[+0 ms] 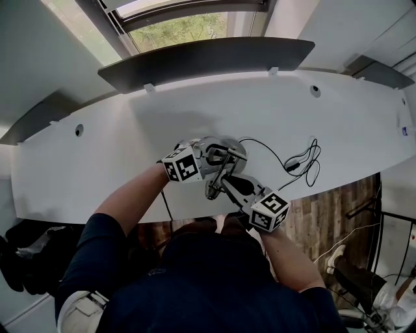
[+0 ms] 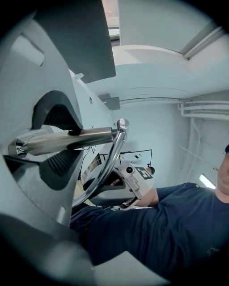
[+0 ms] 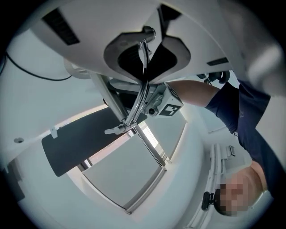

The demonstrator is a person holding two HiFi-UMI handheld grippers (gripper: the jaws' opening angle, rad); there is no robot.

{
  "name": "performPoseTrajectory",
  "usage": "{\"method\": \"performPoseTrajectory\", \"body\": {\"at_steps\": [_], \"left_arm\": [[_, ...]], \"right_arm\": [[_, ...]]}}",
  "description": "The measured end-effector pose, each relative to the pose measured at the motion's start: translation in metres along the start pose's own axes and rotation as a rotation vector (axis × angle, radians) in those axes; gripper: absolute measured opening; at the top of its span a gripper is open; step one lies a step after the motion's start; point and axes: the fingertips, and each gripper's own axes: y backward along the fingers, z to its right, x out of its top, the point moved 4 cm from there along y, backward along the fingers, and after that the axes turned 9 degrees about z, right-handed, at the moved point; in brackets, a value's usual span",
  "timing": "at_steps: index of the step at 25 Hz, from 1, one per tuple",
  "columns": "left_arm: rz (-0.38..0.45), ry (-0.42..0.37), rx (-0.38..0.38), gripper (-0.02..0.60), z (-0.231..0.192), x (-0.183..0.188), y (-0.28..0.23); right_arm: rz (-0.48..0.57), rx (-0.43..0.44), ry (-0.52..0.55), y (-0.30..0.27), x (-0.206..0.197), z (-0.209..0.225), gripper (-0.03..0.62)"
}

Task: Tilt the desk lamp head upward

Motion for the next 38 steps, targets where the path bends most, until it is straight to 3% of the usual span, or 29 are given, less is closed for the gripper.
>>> {"method": "performPoseTrajectory", "body": {"at_steps": [11, 22, 38], "left_arm": [[0.018, -0.002, -0.012, 0.129, 0.001, -0.002, 0.000], [0.026, -0.005, -0.026, 0.129, 0.009, -0.002, -0.002], [0.036, 0.021, -0.014, 0.129, 0.021, -0.004, -0.007]], "right_arm": [[-0.015, 0.019, -0.102, 0.003, 0.002, -0.002, 0.029], [-0.037, -0.001, -0.135, 0.012, -0.001, -0.005, 0.026], [-0.022, 0.082, -0.202, 0.026, 0.004, -0.026, 0.037]]}}
